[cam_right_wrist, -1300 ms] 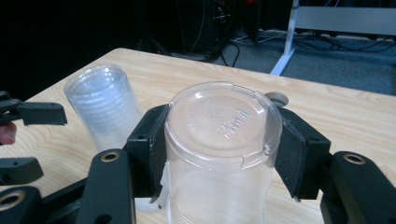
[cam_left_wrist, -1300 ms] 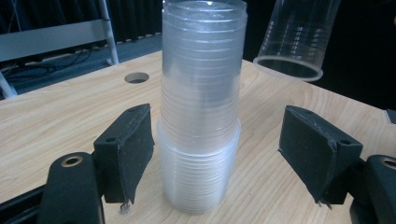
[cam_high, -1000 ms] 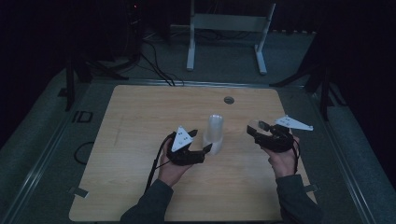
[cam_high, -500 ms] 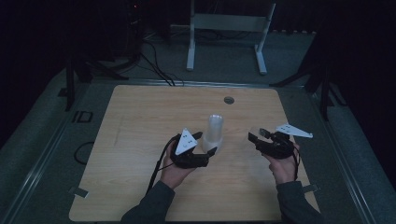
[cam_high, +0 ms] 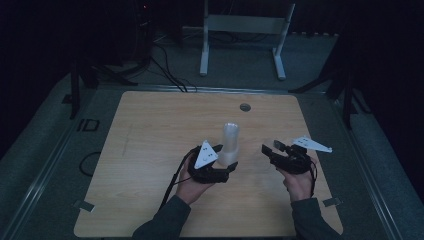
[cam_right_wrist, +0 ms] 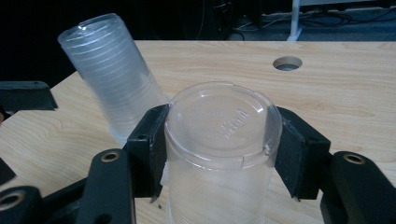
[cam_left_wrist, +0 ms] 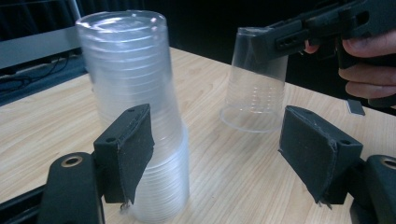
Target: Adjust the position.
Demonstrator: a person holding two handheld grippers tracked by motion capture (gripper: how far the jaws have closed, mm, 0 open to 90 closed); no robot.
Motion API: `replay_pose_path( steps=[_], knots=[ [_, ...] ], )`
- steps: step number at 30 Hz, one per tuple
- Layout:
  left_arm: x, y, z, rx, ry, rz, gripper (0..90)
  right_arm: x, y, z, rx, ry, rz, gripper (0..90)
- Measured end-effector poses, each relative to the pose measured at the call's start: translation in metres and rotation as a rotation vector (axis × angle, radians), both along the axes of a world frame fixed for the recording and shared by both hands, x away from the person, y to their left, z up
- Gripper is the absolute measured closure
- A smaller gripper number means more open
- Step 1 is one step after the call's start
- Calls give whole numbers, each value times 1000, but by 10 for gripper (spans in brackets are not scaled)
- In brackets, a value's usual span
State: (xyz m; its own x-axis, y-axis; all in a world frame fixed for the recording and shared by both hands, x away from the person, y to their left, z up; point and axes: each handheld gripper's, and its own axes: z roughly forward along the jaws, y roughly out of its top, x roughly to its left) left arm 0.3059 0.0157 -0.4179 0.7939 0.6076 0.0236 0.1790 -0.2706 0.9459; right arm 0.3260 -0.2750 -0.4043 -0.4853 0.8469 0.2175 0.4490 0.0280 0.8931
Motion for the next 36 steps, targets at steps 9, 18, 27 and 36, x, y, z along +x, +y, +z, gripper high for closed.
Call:
replay_pose_path(
  steps=[9,18,27,36],
  knots=[
    [0,-16,-4,26,5,-36,256,-3,4,-4,27,12,13,415],
    [4,-25,-12,46,18,-50,256,-5,4,-8,76,34,28,415],
    [7,-33,-12,39,9,-57,256,-6,5,-9,88,39,36,416],
    [7,-40,-15,40,3,-64,256,-7,4,-17,156,68,53,417]
  ],
)
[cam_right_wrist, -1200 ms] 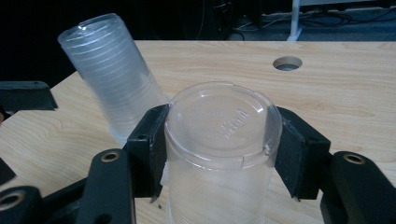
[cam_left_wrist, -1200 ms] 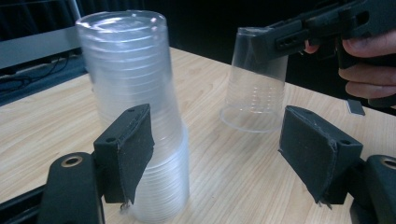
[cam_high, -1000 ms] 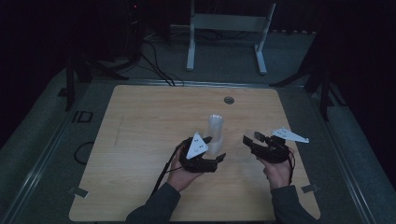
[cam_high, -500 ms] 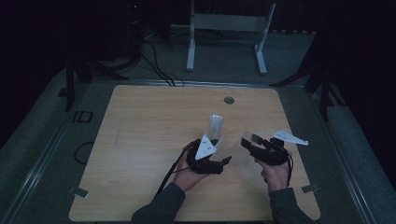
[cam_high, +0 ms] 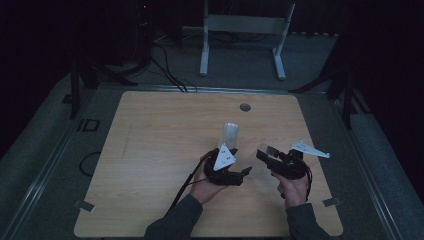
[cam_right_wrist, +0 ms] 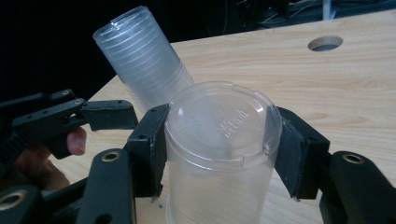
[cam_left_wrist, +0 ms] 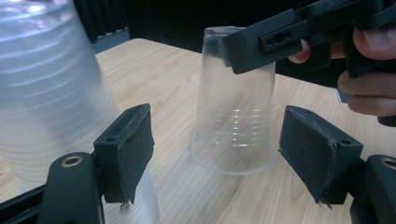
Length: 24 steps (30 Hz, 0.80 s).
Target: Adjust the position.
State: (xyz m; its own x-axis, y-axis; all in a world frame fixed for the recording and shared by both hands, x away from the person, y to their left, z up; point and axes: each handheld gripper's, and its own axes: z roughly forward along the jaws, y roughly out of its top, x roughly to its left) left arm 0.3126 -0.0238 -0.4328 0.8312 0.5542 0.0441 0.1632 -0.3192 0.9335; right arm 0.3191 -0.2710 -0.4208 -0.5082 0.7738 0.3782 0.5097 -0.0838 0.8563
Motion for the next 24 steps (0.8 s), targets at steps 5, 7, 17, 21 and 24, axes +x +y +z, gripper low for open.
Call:
replay_pose_path(
  steps=[5,7,17,21,24],
  knots=[
    [1,-5,-2,-3,2,-3,255,0,-1,-4,44,22,22,417],
    [1,-5,-3,-1,1,-3,255,0,-1,-4,49,26,25,417],
    [4,-13,-7,14,29,-5,206,1,-2,-5,116,43,51,417],
    [5,-17,-10,19,38,-9,188,2,-3,-5,144,51,58,417],
    [6,-20,-11,22,42,-11,185,2,-3,-5,159,56,65,417]
  ],
)
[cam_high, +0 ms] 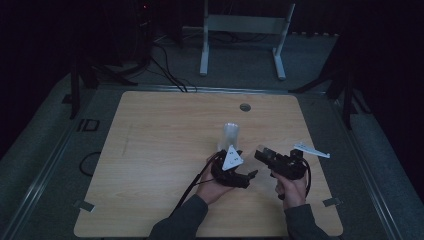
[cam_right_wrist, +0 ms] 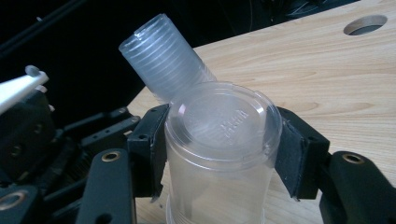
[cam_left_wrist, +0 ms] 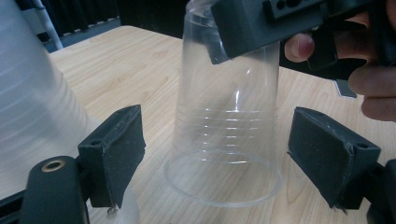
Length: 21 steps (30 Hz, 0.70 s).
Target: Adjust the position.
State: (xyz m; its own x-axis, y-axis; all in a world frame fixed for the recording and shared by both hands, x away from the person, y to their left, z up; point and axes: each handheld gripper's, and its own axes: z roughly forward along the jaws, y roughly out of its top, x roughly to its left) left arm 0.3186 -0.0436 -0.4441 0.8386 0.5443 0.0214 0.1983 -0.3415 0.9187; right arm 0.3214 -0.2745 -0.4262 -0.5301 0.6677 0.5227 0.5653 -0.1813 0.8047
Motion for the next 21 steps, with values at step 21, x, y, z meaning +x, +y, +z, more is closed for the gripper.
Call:
replay_pose_path(
  steps=[21],
  knots=[
    [5,-10,-10,2,12,-6,190,3,-1,-3,85,30,22,418]
  ],
)
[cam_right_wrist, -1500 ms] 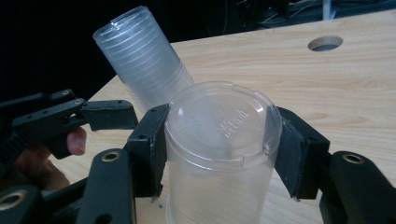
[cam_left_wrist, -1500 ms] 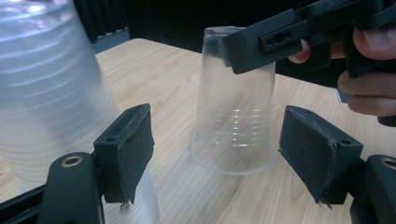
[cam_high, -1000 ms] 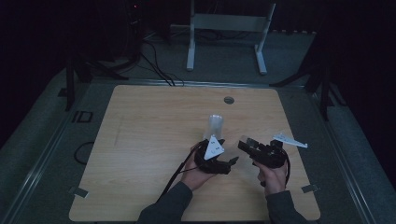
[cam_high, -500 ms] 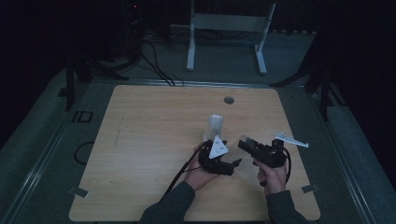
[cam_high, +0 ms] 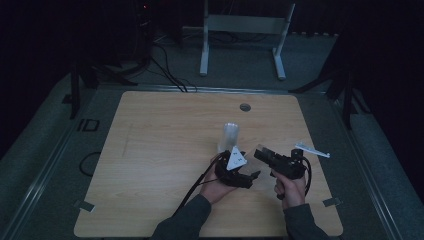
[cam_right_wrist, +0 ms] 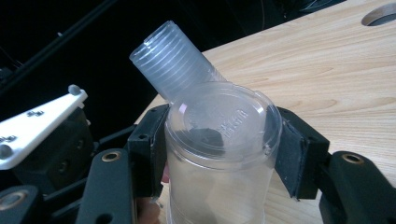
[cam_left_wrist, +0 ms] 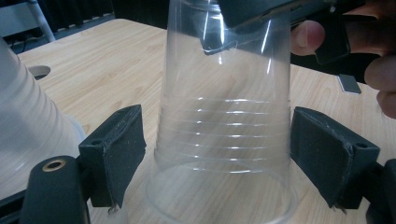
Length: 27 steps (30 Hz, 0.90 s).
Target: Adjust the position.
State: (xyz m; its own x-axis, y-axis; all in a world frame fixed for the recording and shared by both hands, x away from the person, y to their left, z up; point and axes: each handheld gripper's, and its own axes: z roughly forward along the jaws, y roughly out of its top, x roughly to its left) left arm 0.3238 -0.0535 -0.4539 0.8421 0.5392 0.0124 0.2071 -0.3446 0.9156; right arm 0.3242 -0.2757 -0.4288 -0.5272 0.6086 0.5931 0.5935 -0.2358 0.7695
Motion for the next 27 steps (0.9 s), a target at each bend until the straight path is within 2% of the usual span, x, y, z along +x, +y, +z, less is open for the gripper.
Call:
replay_pose_path(
  steps=[5,12,17,27],
  knots=[
    [1,-2,-3,-6,16,1,205,1,-3,-1,32,13,3,418],
    [0,-3,-5,-4,7,10,221,2,-4,-3,57,17,5,419],
    [-1,-2,-6,-8,6,11,252,2,-5,-4,63,23,7,419],
    [-2,-3,-6,15,-4,12,265,3,-5,-5,63,28,5,419]
  ],
)
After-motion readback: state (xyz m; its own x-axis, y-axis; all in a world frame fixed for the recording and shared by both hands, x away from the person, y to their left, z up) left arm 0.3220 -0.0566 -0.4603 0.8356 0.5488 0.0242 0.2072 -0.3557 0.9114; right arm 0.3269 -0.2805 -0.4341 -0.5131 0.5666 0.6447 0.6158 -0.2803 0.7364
